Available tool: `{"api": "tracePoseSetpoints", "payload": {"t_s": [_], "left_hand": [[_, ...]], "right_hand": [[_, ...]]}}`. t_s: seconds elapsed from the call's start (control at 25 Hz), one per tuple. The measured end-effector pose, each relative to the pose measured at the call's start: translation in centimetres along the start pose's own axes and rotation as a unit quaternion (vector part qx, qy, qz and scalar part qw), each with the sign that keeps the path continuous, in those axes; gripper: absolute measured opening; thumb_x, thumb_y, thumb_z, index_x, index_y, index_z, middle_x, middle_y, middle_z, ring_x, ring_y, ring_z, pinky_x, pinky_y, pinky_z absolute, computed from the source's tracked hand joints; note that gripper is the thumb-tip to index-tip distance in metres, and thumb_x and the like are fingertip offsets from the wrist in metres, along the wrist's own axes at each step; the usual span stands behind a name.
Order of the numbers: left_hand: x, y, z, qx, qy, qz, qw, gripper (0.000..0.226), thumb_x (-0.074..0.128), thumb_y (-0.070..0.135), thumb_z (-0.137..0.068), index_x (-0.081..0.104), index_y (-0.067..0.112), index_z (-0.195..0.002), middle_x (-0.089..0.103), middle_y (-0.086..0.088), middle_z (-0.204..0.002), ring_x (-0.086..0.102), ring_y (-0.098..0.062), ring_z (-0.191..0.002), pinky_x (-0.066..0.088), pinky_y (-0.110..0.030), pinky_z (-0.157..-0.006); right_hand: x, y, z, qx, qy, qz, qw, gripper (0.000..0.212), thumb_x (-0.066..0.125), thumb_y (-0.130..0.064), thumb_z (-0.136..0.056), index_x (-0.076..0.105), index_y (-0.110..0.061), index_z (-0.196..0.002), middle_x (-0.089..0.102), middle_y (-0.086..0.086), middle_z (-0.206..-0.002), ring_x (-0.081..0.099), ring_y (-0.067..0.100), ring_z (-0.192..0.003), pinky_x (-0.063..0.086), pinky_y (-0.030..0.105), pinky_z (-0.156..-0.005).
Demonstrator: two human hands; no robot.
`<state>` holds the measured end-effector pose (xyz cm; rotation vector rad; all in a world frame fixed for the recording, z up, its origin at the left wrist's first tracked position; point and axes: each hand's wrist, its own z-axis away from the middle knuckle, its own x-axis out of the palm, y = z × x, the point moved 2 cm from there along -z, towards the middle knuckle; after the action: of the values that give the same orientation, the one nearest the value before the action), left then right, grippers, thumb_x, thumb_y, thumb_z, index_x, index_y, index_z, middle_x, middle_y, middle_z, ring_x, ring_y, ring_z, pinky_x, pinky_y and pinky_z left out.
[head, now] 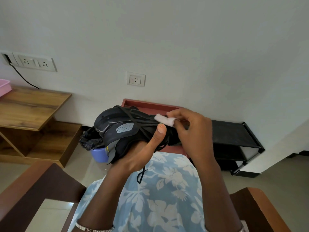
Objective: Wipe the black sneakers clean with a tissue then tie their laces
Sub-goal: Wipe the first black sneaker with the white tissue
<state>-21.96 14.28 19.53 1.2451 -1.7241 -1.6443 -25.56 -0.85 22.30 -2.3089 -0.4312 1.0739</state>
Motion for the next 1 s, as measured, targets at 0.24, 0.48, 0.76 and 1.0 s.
{"api": "tracePoseSetpoints", "payload": {"t_s": [0.24,0.48,0.76,1.0], "left_hand": [[0.7,-0.2,0.4,-0.008,-0.019,0.017,1.000,0.049,0.028,0.099,-0.067,0.049,0.074,-0.104,0.058,0.040,-0.119,0.047,0.016,-0.123,0.035,-0.017,-0.110],[0.0,0.3,0.3,-0.022,-0.014,-0.023,0.999,0.040,0.026,0.093,-0.070,0.052,0.076,-0.095,0.051,0.056,-0.105,0.042,0.031,-0.110,0.027,0.003,-0.094],[0.8,-0.6,0.3,-0.022,-0.062,-0.013,0.998,0.069,0.028,0.103,-0.060,0.037,0.069,-0.120,0.046,0.029,-0.136,0.038,0.005,-0.135,0.027,-0.029,-0.120],[0.0,-0.8,0.0,-0.033,-0.063,-0.059,0.996,0.040,0.026,0.094,-0.071,0.047,0.078,-0.101,0.053,0.049,-0.115,0.041,0.026,-0.118,0.027,-0.004,-0.103]], "right_hand": [[1.1,-3.6,0.1,-0.039,-0.091,-0.154,0.983,0.019,0.072,-0.002,-0.086,0.079,-0.019,-0.094,0.077,-0.012,-0.088,0.072,0.002,-0.084,0.059,0.024,-0.078],[-1.1,0.8,-0.8,0.069,-0.004,0.046,0.997,0.011,0.078,-0.019,-0.079,0.069,-0.025,-0.084,0.070,-0.011,-0.078,0.066,0.006,-0.073,0.058,0.037,-0.070],[1.6,-2.5,-0.9,0.018,-0.111,-0.134,0.985,0.027,0.074,-0.004,-0.083,0.078,-0.025,-0.100,0.074,-0.013,-0.093,0.068,0.005,-0.084,0.054,0.015,-0.075],[1.0,-0.1,-1.9,0.020,-0.164,-0.026,0.986,0.021,0.073,-0.010,-0.084,0.077,-0.028,-0.092,0.074,-0.015,-0.089,0.069,0.002,-0.083,0.059,0.031,-0.080]]}}
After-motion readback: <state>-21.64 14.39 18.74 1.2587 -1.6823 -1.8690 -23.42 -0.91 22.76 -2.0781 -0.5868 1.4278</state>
